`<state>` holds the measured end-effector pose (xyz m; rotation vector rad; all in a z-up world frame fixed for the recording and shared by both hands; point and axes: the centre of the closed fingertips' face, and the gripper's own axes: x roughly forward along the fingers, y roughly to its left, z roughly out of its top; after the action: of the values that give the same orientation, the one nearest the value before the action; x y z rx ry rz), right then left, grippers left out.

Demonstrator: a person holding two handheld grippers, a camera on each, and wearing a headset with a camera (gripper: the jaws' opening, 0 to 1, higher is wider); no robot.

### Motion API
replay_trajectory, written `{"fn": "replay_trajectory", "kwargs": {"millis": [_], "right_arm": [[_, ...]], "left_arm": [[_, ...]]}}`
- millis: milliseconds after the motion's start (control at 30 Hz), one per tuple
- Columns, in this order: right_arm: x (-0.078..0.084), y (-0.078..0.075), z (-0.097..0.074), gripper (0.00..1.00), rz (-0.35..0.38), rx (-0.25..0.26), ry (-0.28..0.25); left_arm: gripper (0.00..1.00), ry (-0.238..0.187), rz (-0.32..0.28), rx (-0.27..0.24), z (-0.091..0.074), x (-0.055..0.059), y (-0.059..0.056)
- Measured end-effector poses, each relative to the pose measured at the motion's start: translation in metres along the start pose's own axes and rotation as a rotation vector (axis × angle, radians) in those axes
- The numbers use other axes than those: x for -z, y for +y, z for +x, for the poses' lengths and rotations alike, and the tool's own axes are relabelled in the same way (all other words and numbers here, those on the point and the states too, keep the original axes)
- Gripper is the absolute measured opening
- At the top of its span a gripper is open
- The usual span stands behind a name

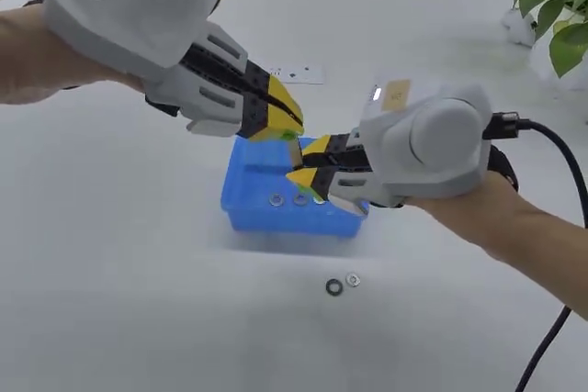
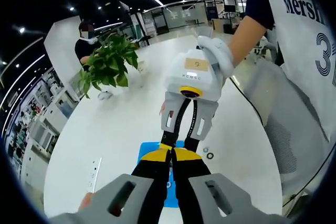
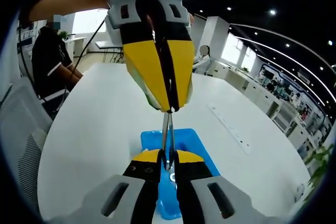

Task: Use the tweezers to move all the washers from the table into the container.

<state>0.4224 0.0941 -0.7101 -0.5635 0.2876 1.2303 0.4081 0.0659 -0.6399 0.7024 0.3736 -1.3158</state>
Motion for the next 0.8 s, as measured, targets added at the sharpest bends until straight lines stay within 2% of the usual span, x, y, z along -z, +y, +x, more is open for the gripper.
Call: {"fn": "replay_trajectory", "kwargs": {"millis": [333, 600, 800], "right_arm": [[0.01, -0.01, 0.019, 0.11, 0.024, -0.014, 0.007], [0.024, -0.017, 0.035, 0.11, 0.054, -0.018, 0.026], [0.036, -0.018, 0.048, 0.11, 0.066, -0.033, 0.053]], "left_arm": [[0.05, 0.021, -0.026, -0.003, 0.008, 0.019, 0.014], [0.06, 0.035, -0.067, -0.011, 0.02, 0.041, 0.029], [0.05, 0.048, -0.077, 0.008, 0.03, 0.053, 0.03]]}}
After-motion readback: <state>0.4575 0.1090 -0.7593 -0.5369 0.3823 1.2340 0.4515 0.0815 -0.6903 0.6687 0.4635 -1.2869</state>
